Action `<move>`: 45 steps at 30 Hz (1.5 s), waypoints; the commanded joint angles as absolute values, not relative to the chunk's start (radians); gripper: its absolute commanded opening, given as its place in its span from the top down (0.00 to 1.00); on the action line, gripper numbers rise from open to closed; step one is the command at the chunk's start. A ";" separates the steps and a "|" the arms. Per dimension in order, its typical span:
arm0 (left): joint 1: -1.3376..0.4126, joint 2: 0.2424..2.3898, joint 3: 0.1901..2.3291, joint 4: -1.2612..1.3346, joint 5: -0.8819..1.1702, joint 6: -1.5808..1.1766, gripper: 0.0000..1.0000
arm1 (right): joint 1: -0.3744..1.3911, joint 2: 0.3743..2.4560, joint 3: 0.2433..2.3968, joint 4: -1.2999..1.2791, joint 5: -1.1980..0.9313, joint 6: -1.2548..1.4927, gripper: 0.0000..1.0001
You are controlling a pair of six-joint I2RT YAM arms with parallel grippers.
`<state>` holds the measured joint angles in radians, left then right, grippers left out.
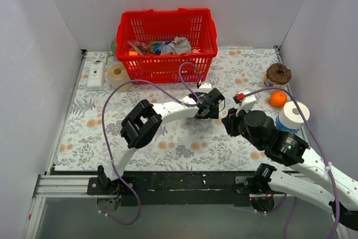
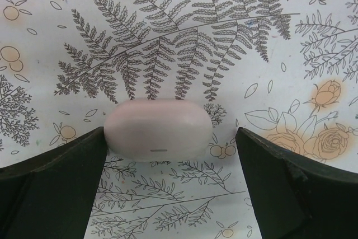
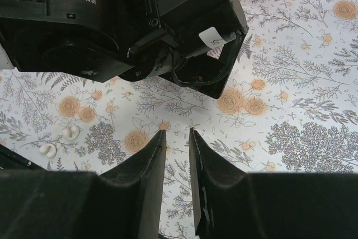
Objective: Insert the wireless bluetooth earbuds into the charging case
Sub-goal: Pick up the charging case at the center of the board.
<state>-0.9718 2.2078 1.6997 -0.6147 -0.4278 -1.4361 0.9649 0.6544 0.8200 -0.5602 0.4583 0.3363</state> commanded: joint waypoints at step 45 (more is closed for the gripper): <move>-0.968 0.855 0.335 0.547 0.063 -0.810 1.00 | 0.957 0.804 0.969 -0.402 0.066 0.399 0.08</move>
<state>-0.9661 1.0222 0.5350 0.2520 -0.1421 -1.0187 0.9619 0.7765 0.9222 -0.5529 0.2993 0.3889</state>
